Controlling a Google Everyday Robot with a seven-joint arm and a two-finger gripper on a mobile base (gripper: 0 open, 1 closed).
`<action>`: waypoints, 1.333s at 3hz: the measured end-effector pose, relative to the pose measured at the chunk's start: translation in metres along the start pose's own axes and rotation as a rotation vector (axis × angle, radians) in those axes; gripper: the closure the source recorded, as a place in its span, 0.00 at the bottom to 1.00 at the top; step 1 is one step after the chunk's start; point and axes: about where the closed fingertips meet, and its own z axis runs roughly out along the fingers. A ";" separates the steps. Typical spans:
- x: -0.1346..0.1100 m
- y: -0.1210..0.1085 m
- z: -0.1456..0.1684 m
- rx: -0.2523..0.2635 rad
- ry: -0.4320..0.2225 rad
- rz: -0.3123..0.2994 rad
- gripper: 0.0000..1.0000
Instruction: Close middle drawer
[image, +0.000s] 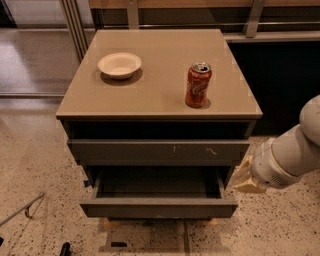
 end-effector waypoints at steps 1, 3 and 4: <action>0.023 0.016 0.071 -0.110 -0.044 0.024 1.00; 0.044 0.026 0.116 -0.138 -0.065 -0.012 1.00; 0.069 0.047 0.185 -0.160 -0.090 -0.093 1.00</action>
Offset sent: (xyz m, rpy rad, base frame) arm -0.0088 0.0087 -0.0626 0.0620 0.0777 0.0187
